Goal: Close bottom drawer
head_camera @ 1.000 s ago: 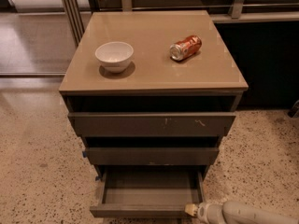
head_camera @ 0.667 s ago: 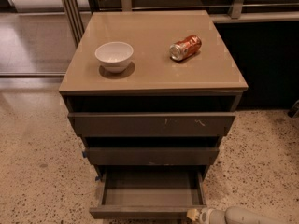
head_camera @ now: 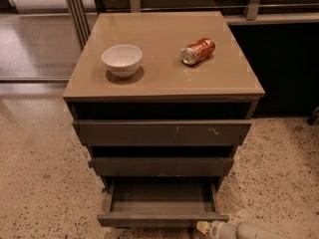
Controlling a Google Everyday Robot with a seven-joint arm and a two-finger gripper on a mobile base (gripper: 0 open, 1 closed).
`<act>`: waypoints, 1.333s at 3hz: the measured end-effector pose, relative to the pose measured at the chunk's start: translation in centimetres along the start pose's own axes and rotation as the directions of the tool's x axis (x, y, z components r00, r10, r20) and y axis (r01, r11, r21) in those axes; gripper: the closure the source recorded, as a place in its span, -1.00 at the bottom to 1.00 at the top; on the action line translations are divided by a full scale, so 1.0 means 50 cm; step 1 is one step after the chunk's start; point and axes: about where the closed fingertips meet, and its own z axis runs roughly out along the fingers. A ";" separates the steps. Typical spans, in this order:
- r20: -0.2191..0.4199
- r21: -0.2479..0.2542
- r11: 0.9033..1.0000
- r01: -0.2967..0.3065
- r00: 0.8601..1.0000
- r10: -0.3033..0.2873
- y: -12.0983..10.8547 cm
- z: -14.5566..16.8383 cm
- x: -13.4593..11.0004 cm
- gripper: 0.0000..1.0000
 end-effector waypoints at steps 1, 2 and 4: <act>0.044 0.017 1.000 0.000 0.999 -0.001 -0.010 0.027 -0.032 1.00; 0.082 0.028 1.000 0.003 0.997 -0.005 -0.013 0.047 -0.060 1.00; 0.174 0.060 0.997 0.054 0.983 -0.064 0.004 0.100 -0.166 1.00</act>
Offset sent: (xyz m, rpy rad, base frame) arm 0.0765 -0.0064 -0.0154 -0.0614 -0.1249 -0.1065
